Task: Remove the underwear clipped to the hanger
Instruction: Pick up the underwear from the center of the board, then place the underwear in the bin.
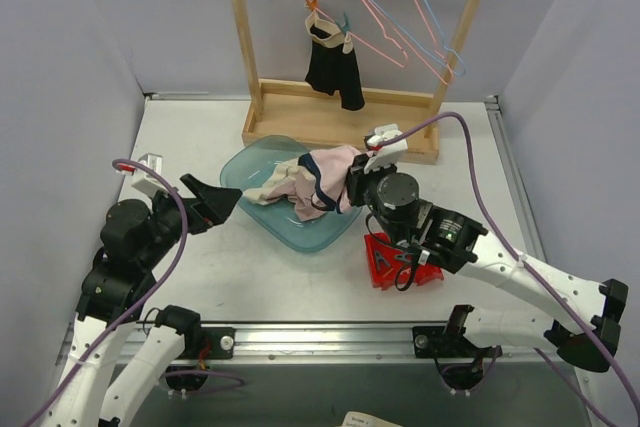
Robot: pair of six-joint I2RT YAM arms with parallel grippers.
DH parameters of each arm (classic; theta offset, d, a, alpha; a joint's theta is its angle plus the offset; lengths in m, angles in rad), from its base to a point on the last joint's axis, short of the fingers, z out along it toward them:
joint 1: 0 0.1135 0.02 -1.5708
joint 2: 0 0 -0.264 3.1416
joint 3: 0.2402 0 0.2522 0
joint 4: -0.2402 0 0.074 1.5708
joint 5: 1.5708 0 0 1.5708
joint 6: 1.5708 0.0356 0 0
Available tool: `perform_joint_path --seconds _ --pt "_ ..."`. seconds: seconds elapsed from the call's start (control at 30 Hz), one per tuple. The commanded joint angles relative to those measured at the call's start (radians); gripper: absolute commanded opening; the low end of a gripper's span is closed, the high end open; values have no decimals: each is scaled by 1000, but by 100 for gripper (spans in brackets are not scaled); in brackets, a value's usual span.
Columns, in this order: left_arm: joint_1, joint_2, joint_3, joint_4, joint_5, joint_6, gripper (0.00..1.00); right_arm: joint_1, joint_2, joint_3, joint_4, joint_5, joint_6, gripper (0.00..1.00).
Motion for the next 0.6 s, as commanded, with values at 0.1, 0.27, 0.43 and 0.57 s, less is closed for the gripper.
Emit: perform_joint_path --seconds 0.1,0.27,0.43,0.57 --pt "7 4 17 48 33 17 94 -67 5 10 19 -65 -53 0" --pt "7 10 14 59 42 14 94 -74 -3 9 17 -73 -56 0" --pt "7 15 13 63 45 11 94 -80 -12 -2 17 -77 -56 0" --pt "7 17 11 66 48 11 94 -83 -18 -1 19 -80 -61 0"
